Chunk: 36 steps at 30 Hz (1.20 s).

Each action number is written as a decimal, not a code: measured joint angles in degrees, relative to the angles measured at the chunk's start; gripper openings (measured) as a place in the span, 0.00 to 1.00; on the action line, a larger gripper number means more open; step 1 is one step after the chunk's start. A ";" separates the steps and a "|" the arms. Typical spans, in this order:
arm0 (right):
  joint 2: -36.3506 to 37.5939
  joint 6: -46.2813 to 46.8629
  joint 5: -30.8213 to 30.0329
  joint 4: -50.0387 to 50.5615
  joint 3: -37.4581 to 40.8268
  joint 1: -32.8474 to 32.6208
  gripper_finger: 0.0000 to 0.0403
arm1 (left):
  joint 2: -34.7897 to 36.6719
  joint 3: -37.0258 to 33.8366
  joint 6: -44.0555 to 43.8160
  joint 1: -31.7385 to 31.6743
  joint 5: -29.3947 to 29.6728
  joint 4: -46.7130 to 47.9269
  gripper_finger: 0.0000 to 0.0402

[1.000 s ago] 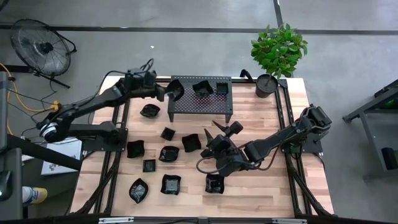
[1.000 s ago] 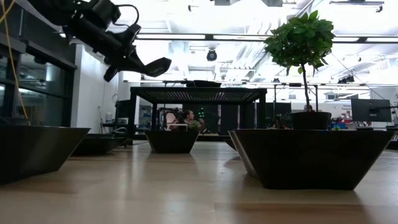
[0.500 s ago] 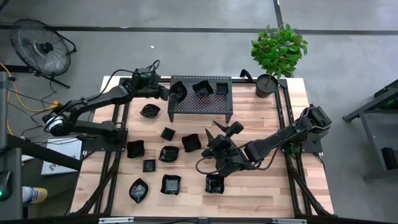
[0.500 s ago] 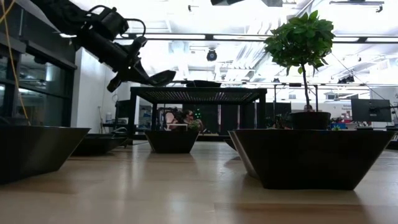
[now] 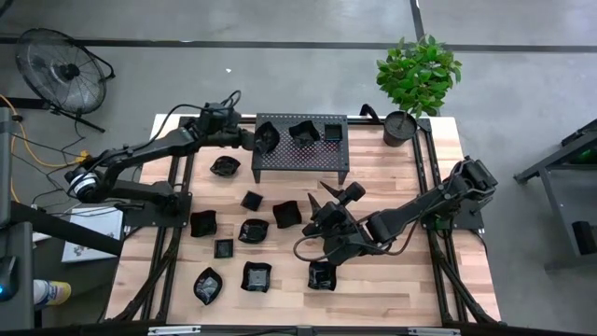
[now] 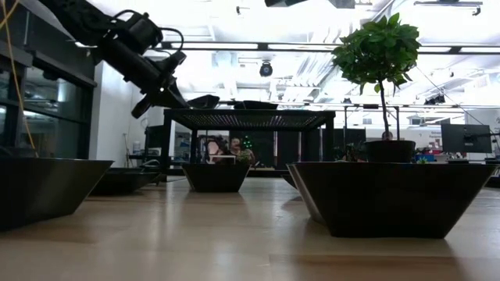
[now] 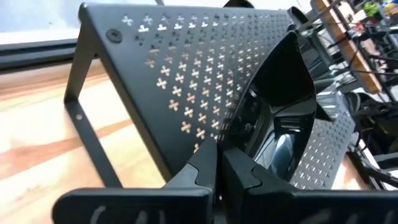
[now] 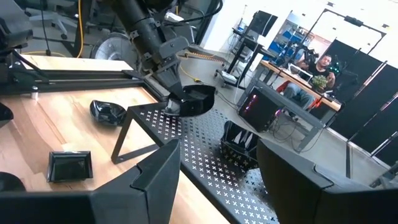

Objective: Pick & Place Mini shaped plates
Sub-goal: Put the leaf shaped plate on the shelf, then stack the leaf shaped plate on top of the leaf shaped plate on the shelf

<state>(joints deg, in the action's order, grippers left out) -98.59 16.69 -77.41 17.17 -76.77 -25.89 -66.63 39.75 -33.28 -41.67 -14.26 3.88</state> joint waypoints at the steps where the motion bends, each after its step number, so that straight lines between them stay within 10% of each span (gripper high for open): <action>1: 0.00 0.01 0.00 0.04 0.00 0.00 0.52 | 0.00 0.00 0.03 0.01 -0.10 -0.36 0.00; 36: 0.00 1.44 1.36 0.85 0.00 0.02 0.52 | -0.02 0.00 3.52 0.04 -1.22 -7.84 0.18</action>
<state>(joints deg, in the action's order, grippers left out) -98.59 18.13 -76.05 18.02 -76.77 -25.87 -66.65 39.75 -29.76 -41.63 -15.48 -3.96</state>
